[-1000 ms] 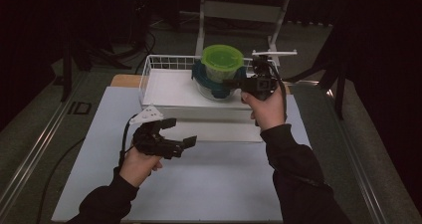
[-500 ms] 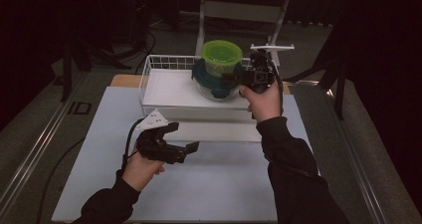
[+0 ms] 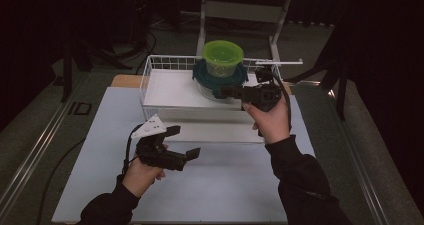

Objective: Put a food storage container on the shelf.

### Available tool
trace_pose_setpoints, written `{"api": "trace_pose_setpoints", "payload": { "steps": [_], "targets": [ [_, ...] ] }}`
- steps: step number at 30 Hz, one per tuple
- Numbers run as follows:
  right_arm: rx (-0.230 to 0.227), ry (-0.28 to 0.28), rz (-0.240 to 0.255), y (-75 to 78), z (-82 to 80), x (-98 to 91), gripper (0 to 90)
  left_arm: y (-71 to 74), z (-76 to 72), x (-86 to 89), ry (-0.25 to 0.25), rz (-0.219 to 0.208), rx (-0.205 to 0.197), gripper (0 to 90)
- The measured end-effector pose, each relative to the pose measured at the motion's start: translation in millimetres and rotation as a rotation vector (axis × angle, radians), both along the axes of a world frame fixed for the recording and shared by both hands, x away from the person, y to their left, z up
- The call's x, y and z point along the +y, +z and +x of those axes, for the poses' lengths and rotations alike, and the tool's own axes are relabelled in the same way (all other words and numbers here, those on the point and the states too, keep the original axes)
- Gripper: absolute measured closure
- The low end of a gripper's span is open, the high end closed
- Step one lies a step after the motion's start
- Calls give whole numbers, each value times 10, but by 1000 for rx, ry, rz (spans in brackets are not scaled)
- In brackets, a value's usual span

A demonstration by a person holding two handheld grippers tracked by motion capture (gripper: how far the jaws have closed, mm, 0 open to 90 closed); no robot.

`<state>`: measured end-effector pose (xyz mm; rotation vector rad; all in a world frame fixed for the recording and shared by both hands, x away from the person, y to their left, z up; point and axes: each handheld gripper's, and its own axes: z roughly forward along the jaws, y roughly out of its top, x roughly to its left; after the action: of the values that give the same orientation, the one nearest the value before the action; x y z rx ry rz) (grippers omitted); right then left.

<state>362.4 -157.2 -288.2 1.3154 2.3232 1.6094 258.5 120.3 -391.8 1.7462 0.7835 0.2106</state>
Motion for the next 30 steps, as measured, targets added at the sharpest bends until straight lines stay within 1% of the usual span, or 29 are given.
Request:
{"api": "trace_pose_setpoints", "payload": {
  "steps": [1, 4, 5, 7, 8, 9, 10, 11, 12, 13, 14, 15, 16, 17, 18, 19, 20, 22, 23, 24, 26, 28, 29, 30],
  "targets": [
    [-20, 8, -3, -6, -40, 4, 440, 2, -13, -7, -2, -2, -3, 6],
    [-53, 31, 7, -39, -152, 5, 360, 7, -53, -37, -14, 22, -14, 6],
    [-62, 34, 11, -56, -188, 3, 357, 8, -67, -44, -19, 21, -15, 6],
    [-66, 44, 27, -102, -247, -8, 308, 13, -100, -53, -29, 20, -17, 6],
    [-66, 44, 27, -102, -247, -8, 308, 13, -100, -53, -29, 20, -17, 6],
    [-72, 58, 38, -138, -280, -21, 308, 13, -100, -53, -29, 20, -17, 6],
    [-79, 76, 50, -205, -329, -42, 238, 15, -139, -60, -43, 26, -19, 6],
    [-78, 85, 55, -242, -353, -48, 234, 13, -152, -61, -49, 23, -18, 6],
    [-78, 85, 55, -242, -353, -48, 234, 13, -152, -61, -49, 23, -18, 6],
    [-82, 83, 54, -328, -413, -60, 219, 5, -178, -60, -59, 26, -18, 6],
    [-82, 83, 54, -328, -413, -60, 219, 5, -178, -60, -59, 26, -18, 6],
    [-85, 90, 48, -395, -451, -68, 206, -7, -200, -61, -61, 33, -20, 6],
    [-85, 90, 48, -395, -451, -68, 206, -7, -200, -61, -61, 33, -20, 6],
    [-88, 90, 46, -479, -493, -89, 203, -30, -224, -62, -62, 31, -27, 6],
    [-88, 90, 46, -479, -493, -89, 203, -30, -224, -62, -62, 31, -27, 6],
    [-89, 92, 37, -542, -521, -104, 200, -66, -256, -72, -62, 33, -31, 6],
    [-89, 92, 37, -542, -521, -104, 200, -66, -256, -72, -62, 33, -31, 6],
    [-86, 90, 42, -647, -570, -126, 182, -107, -284, -90, -73, 43, -27, 6],
    [-87, 90, 29, -684, -587, -128, 181, -124, -297, -97, -80, 37, -24, 6],
    [-88, 90, 27, -732, -610, -137, 181, -132, -305, -98, -84, 38, -23, 6],
    [-87, 93, 23, -803, -638, -154, 176, -157, -328, -105, -88, 35, -26, 6],
    [-90, 94, 8, -871, -663, -165, 176, -185, -347, -111, -94, 38, -20, 6],
    [-92, 95, 9, -898, -669, -172, 176, -206, -362, -114, -96, 39, -18, 6],
    [-83, 97, 13, -941, -681, -180, 172, -219, -369, -117, -98, 41, -16, 6]
  ]
}}
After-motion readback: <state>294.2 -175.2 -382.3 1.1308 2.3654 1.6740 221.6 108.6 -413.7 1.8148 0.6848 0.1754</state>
